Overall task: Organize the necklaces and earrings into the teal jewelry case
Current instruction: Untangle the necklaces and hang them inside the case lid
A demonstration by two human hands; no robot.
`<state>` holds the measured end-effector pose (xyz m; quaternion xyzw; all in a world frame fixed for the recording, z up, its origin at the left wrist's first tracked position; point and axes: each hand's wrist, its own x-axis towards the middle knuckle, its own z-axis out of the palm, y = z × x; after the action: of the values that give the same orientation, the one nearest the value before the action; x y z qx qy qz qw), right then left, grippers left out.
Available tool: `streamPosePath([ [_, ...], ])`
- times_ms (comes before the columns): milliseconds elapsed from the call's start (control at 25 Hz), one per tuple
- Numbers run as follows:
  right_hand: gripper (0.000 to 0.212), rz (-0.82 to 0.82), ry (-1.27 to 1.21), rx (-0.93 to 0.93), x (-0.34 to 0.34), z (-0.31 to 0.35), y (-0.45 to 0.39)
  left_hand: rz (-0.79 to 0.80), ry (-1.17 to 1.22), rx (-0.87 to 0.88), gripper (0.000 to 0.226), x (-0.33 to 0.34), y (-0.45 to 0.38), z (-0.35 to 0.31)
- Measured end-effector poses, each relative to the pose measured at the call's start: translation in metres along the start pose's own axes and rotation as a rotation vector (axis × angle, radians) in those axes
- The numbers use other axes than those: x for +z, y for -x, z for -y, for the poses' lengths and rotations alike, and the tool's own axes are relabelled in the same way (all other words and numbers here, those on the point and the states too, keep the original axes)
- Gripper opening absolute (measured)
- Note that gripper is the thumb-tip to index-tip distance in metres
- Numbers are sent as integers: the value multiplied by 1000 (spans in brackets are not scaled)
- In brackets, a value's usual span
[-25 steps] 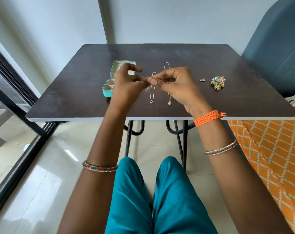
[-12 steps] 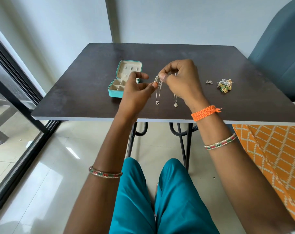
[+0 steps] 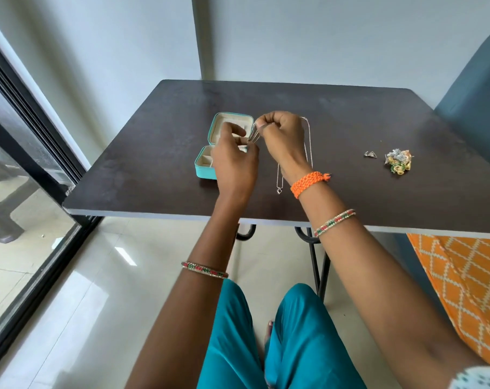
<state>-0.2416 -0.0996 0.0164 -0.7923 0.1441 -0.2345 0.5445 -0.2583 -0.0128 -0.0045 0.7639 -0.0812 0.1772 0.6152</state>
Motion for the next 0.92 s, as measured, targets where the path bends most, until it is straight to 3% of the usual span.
streamPosePath([
  [120, 11, 59, 34, -7, 10, -3, -26, 65, -96, 19, 26, -9, -36, 15],
  [320, 25, 114, 155, -40, 14, -5, -62, 9, -98, -167, 30, -23, -110, 57],
  [440, 9, 153, 220, -56, 19, -10, -74, 110, -222, -305, 32, -19, -149, 91],
  [600, 7, 200, 287, -51, 30, -21, -84, 288, 29, -441, 36, -5, -166, 107],
  [760, 10, 224, 407, -76, 37, -38, -88, 293, 41, -314, 39, 0, -154, 119],
  [920, 10, 197, 449, -118, 40, -45, -90, 151, 86, -163, 38, -1, -142, 136],
])
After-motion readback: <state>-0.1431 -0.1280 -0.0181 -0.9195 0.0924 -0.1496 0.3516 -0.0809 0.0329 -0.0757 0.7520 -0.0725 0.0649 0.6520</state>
